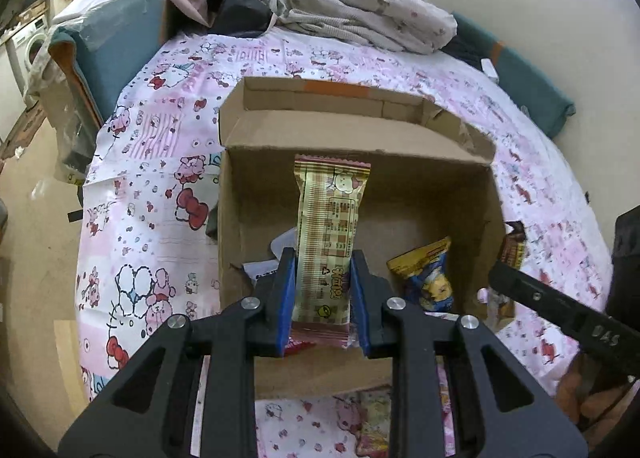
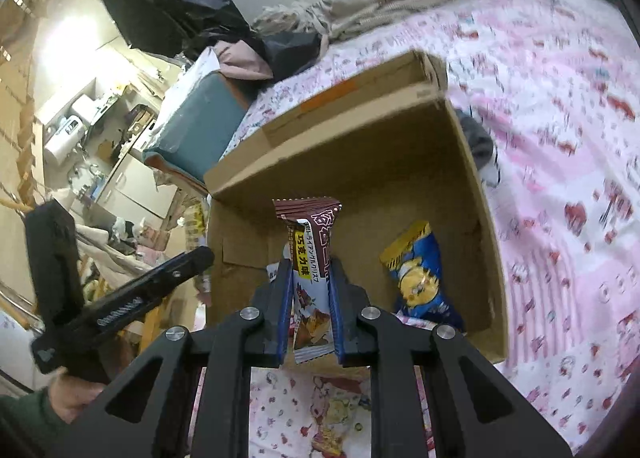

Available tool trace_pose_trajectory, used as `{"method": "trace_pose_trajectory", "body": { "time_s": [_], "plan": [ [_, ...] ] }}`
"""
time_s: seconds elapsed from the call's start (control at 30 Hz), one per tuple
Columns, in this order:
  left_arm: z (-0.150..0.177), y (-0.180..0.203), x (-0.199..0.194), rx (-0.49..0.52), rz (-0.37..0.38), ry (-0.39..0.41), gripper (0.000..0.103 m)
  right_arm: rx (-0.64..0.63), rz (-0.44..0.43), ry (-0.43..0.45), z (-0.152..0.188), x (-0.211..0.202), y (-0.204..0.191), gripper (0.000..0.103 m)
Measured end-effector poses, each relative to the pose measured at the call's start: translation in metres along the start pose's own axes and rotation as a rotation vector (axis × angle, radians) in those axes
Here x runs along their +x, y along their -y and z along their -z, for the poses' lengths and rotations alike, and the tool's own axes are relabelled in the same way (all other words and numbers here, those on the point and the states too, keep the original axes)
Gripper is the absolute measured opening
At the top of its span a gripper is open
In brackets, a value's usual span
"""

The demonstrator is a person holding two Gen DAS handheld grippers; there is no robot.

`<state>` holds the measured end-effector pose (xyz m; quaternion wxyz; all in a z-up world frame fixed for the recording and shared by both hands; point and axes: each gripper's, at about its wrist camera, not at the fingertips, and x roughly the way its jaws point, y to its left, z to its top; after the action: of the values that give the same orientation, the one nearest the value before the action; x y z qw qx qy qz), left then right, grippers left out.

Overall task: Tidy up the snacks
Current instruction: 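Carry both bars into the box and open both tools to release them, then move the left tool to the red candy and grasp it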

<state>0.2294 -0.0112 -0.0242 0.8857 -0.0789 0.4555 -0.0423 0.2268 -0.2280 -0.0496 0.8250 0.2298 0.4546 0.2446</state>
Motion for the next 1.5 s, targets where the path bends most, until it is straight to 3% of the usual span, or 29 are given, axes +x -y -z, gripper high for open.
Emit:
{"method": "trace_pose_trajectory", "body": {
  "time_s": [0.2,0.37,0.63,1.03,1.13,1.17,1.2,1.27,1.3,1.33,1.5],
  "plan": [
    [0.005,-0.002,0.014,0.035,-0.064,0.026,0.022,0.036,0.027,-0.042,0.004,0.015,0.009,0.018],
    [0.005,-0.004,0.018,-0.003,-0.013,-0.016,0.023,0.025,0.068,-0.074,0.006,0.025,0.013,0.018],
    [0.004,-0.006,0.020,-0.023,-0.016,-0.039,0.023,0.013,0.113,-0.129,0.013,0.040,0.014,0.019],
    [0.006,-0.001,0.021,0.001,-0.012,-0.038,0.024,0.034,0.073,-0.116,0.010,0.038,0.015,0.021],
    [0.007,0.004,0.019,0.033,-0.044,-0.024,0.045,0.021,0.042,-0.093,0.009,0.033,0.012,0.022],
    [0.007,0.006,0.018,0.041,-0.060,-0.021,0.061,0.016,0.029,-0.083,0.008,0.031,0.010,0.023],
    [0.007,0.007,0.016,0.047,-0.068,-0.016,0.074,0.013,0.026,-0.075,0.008,0.028,0.010,0.028],
    [0.007,0.008,0.013,0.046,-0.058,-0.007,0.083,0.013,0.029,-0.055,0.006,0.024,0.009,0.051],
    [0.006,0.008,0.012,0.044,-0.055,-0.006,0.085,0.025,0.029,-0.041,0.005,0.021,0.010,0.076],
    [0.006,0.008,0.011,0.043,-0.053,-0.006,0.085,0.038,0.034,-0.026,0.005,0.019,0.012,0.088],
    [0.006,0.006,0.014,0.042,-0.056,-0.021,0.085,0.082,0.044,-0.028,0.003,0.018,0.019,0.089]
  ]
}}
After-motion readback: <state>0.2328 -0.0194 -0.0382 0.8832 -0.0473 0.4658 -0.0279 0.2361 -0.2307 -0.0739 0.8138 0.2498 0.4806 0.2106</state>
